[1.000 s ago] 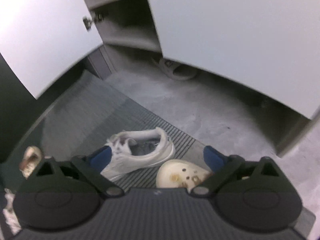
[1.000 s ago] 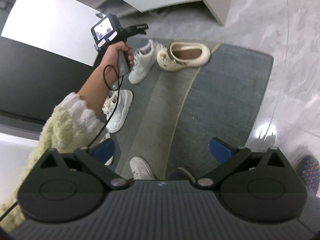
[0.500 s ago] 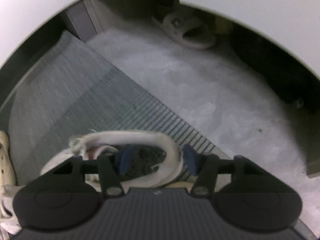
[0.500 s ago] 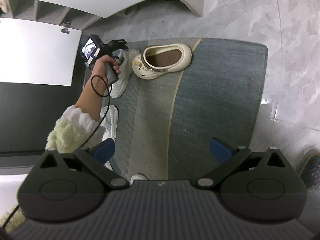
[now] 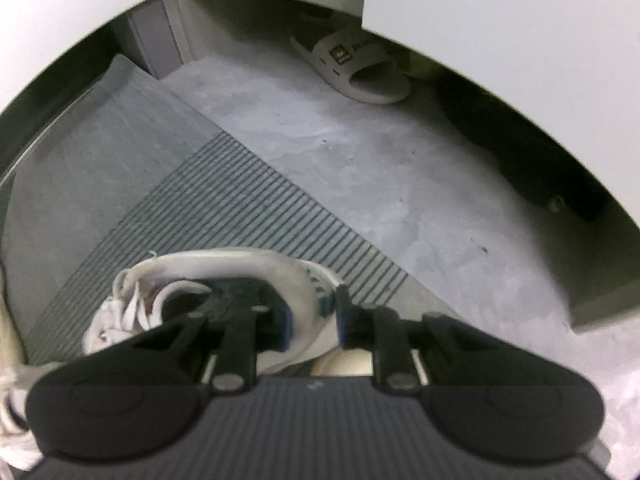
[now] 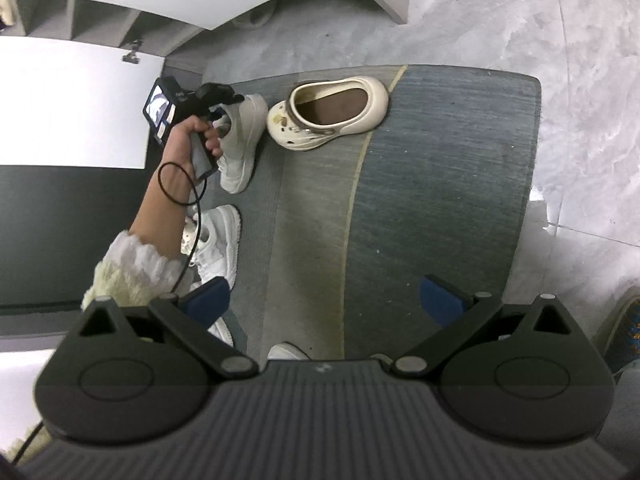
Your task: Organize scattered shoes
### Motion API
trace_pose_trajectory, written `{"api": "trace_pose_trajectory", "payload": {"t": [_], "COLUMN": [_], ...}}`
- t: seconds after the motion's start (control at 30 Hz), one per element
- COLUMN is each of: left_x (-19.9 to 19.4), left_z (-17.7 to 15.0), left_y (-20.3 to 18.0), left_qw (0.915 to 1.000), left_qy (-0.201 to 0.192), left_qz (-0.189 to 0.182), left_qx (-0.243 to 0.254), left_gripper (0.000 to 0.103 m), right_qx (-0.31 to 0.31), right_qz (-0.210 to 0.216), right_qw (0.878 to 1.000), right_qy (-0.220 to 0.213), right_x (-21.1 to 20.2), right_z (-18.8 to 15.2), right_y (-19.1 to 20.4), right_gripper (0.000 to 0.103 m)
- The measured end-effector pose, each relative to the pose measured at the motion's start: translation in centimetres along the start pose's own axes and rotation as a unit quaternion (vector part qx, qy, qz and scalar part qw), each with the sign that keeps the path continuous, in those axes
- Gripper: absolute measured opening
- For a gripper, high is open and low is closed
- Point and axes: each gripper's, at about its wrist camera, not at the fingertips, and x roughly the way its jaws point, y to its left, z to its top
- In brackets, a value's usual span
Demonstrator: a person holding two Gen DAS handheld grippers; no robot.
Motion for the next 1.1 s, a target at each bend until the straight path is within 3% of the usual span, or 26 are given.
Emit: {"api": "trace_pose_trajectory", "payload": {"t": [0.17,0.27,0.53,0.67,0.87,1.0,1.1], "left_x": [-4.7,-7.6,-13.2,-13.9,-10.0,-9.8,-10.0], "left_z": [-3.1,-5.9,-16.5,-24.6,-32.8,-32.8,-31.5], "left_y": [1.8,1.5,-3.3,-7.6,-11.8,-12.7,-12.5], "left_qw": [1.0,0.9997,0.9938,0.9793,0.9598,0.9591,0.9656], "left_qy": [-0.004,-0.006,0.017,0.047,0.134,0.113,0.084], "left_qz": [0.002,-0.004,-0.037,-0.054,-0.071,-0.07,-0.049], "left_qx": [-0.002,0.022,0.103,0.19,0.236,0.25,0.241], "left_gripper": [0.026,0.027,0.027,0.025,0.016,0.019,0.036], "right_qx": [-0.021,-0.039,-0.081,-0.086,-0.09,-0.1,-0.106], "right_qz": [0.015,0.025,0.039,0.033,0.017,0.014,0.026], "right_qw": [1.0,0.999,0.996,0.996,0.995,0.994,0.994], "right_qy": [-0.005,-0.001,0.0,-0.018,-0.032,-0.031,-0.023], "right_x": [-1.7,-2.7,-5.2,-6.3,-6.6,-6.0,-5.7], "right_z": [-1.8,-3.5,-7.7,-8.6,-8.5,-8.5,-8.4], "right_y": [0.5,1.0,1.7,1.4,1.2,1.6,2.1], "right_gripper": [0.103,0.103,0.103,0.103,0.103,0.103,0.103]}}
